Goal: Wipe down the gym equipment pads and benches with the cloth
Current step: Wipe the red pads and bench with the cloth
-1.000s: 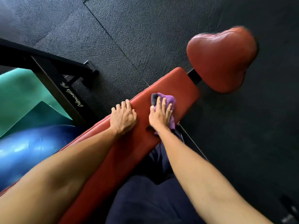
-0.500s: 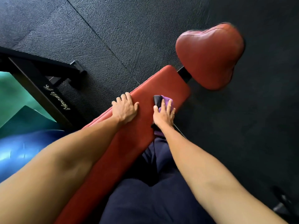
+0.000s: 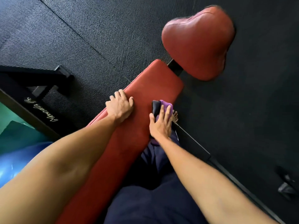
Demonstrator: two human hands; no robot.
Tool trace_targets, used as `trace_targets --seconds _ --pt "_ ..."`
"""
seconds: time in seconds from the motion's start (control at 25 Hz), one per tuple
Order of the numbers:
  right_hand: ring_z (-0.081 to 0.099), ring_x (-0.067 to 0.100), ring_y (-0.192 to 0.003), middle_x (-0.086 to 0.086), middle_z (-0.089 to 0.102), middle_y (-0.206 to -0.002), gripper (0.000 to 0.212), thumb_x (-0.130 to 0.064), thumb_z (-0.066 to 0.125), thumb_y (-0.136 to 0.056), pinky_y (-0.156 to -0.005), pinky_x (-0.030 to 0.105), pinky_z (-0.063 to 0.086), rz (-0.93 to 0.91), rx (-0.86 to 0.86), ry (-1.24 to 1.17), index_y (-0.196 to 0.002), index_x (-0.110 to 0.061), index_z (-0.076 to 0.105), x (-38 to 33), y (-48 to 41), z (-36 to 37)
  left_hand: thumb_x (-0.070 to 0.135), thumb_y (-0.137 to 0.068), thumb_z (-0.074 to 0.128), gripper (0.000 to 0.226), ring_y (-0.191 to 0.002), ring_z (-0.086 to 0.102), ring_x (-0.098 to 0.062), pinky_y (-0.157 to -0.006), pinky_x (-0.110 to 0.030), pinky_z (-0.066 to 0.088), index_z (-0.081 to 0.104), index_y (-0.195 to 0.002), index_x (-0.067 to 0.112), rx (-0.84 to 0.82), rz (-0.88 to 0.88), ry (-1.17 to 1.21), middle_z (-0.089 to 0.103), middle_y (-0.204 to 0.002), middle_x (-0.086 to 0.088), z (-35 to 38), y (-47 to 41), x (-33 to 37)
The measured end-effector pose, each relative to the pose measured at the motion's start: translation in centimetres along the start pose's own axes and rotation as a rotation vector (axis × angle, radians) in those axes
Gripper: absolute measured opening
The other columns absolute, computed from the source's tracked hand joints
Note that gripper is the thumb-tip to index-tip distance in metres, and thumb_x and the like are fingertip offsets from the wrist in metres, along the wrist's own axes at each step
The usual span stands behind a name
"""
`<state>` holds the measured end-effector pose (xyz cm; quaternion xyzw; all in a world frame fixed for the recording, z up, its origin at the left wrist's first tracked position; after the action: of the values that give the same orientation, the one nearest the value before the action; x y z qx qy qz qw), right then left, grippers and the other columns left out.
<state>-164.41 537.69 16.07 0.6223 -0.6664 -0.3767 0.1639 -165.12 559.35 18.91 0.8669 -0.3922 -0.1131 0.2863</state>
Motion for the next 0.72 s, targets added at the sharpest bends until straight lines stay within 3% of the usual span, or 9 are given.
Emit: trace_targets --seconds 0.12,0.28,0.36,0.48,0.6,0.64,0.72 --pt "0.000 0.040 -0.156 -0.004 -0.010 -0.171 0.072 -0.064 0.031 -0.103 -0.125 0.051 0.003 0.120 0.030 -0.059 -0.164 -0.030 0.014 -1.1 -3.9 -0.8 0.055 -0.099 0.039 0.058 -0.112 0.057 -0.041 -0.085 -0.052 0.048 0.046 -0.129 0.006 0.034 -0.011 -0.021 0.056 -0.125 -0.017 0.1 0.0 0.0" --pt "0.016 0.043 -0.154 0.004 0.023 -0.169 0.069 -0.060 0.036 -0.099 -0.126 0.054 0.013 -0.258 0.207 0.044 -0.159 -0.025 0.035 -3.3 2.0 0.6 0.055 -0.099 0.039 0.062 -0.114 0.057 -0.042 -0.088 -0.052 0.047 0.045 -0.134 0.005 0.029 -0.012 -0.020 0.056 -0.128 -0.018 0.0 0.1 0.1" --pt "0.014 0.040 -0.155 0.003 0.020 -0.170 0.070 -0.060 0.034 -0.099 -0.127 0.051 0.013 -0.296 0.171 0.052 -0.160 -0.026 0.032 -2.7 4.2 1.8 0.055 -0.098 0.039 0.062 -0.114 0.057 -0.042 -0.088 -0.053 0.047 0.045 -0.134 0.004 0.035 -0.019 -0.011 0.056 -0.127 -0.018 -0.1 0.1 0.1" --pt "0.015 0.040 -0.155 0.009 0.013 -0.171 0.073 -0.056 0.037 -0.100 -0.126 0.053 0.017 -0.132 0.168 -0.040 -0.161 -0.018 0.028 -0.9 1.5 1.2 0.056 -0.098 0.037 0.063 -0.114 0.057 -0.041 -0.088 -0.053 0.047 0.044 -0.134 0.005 0.033 -0.014 -0.023 0.056 -0.127 -0.018 0.0 0.2 0.1" --pt "0.009 0.036 -0.156 0.015 -0.001 -0.171 0.072 -0.047 0.045 -0.104 -0.124 0.037 -0.006 0.046 0.152 -0.165 -0.163 -0.014 0.019 -0.3 -2.4 0.1 0.057 -0.098 0.036 0.063 -0.113 0.057 -0.039 -0.088 -0.053 0.047 0.045 -0.134 0.005 0.043 -0.026 -0.029 0.056 -0.126 -0.017 0.0 0.0 0.0" --pt "0.009 0.034 -0.156 0.014 -0.004 -0.171 0.073 -0.046 0.046 -0.105 -0.122 0.033 -0.006 0.103 0.142 -0.210 -0.164 -0.016 0.016 -0.3 -3.2 -0.2 0.057 -0.097 0.036 0.063 -0.112 0.057 -0.039 -0.087 -0.052 0.047 0.046 -0.133 0.006 0.048 -0.027 -0.035 0.056 -0.126 -0.016 0.1 -0.1 0.0" --pt "0.013 0.033 -0.155 0.011 -0.004 -0.171 0.074 -0.047 0.046 -0.105 -0.122 0.039 0.013 0.237 0.132 -0.349 -0.164 -0.022 0.010 0.4 -5.2 -0.6 0.057 -0.097 0.037 0.062 -0.111 0.058 -0.039 -0.086 -0.052 0.047 0.046 -0.132 0.007 0.053 -0.032 -0.038 0.056 -0.125 -0.015 0.2 -0.1 0.0"
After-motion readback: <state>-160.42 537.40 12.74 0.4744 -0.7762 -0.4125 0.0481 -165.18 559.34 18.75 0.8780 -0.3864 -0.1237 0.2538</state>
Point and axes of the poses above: each hand's wrist, its own y-axis away from the middle knuckle, its own z-axis out of the palm, x = y × z, the point moved 5 cm from there along -y, towards the middle knuckle
